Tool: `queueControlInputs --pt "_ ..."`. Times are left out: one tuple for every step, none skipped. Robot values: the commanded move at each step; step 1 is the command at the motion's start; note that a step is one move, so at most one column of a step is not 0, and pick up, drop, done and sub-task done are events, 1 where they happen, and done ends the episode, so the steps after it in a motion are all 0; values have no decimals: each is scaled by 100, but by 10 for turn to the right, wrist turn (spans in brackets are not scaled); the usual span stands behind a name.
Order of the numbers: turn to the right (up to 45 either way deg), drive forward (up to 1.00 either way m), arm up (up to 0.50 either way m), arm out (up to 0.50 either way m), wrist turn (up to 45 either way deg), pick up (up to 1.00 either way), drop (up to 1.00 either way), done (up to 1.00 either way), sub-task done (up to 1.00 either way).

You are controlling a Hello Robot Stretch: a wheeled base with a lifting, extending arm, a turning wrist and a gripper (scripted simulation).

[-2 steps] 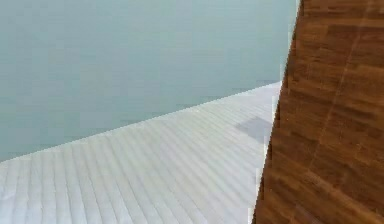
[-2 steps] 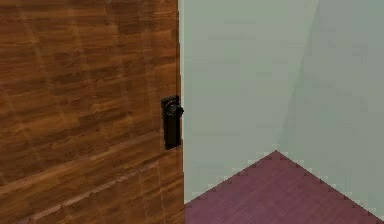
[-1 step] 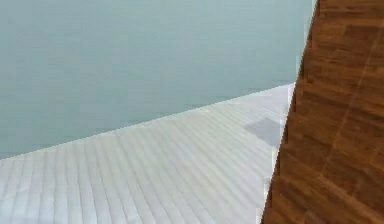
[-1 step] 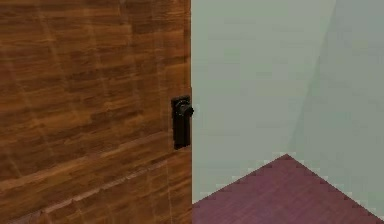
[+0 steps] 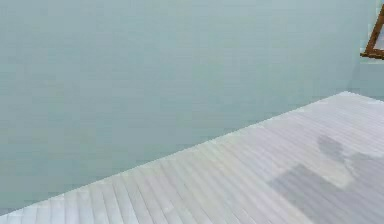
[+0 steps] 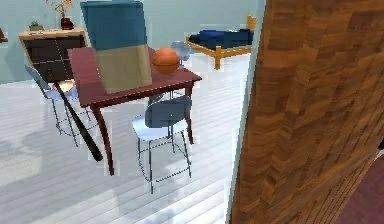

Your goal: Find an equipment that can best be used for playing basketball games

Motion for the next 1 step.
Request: queueControlInputs --pt "-30 0 0 0 0 0 0 0 0"
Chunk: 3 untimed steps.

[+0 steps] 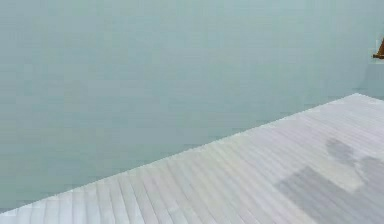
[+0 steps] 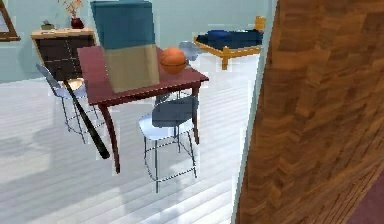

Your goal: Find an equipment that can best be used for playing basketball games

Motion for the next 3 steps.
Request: queueControlInputs --pt "-450 0 0 0 0 0 0 0 0" --pt "-450 0 0 0 0 0 0 0 0" --pt "-30 0 0 0 0 0 0 0 0"
